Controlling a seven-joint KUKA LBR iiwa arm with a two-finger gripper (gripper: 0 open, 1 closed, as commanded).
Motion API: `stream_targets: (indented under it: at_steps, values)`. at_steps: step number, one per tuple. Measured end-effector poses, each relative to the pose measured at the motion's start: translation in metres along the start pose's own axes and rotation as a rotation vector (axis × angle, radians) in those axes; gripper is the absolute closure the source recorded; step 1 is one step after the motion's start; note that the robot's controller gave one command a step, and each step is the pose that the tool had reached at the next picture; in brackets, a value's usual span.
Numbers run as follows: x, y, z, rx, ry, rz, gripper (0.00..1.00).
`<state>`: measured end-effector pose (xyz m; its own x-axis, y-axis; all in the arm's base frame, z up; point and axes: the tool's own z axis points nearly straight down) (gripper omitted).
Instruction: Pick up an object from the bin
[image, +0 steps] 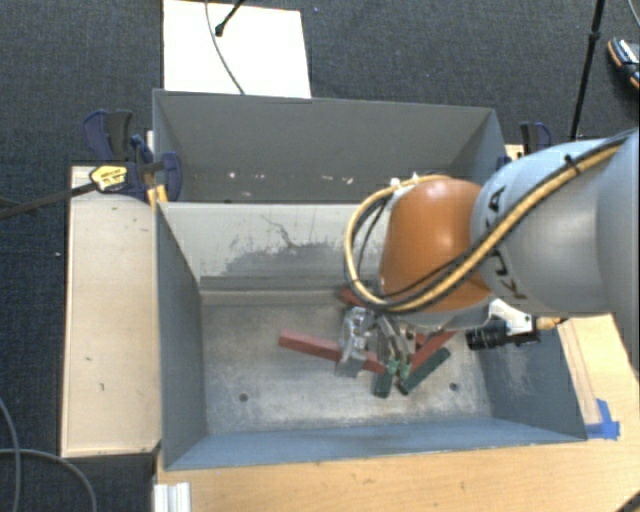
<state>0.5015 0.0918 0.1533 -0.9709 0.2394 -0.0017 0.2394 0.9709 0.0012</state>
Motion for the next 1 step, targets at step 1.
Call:
stream_targets:
  at_steps: [1]
  values:
    - [0.0003,-0.0002,-0.0092,0.001,0.003,0.0,1.0]
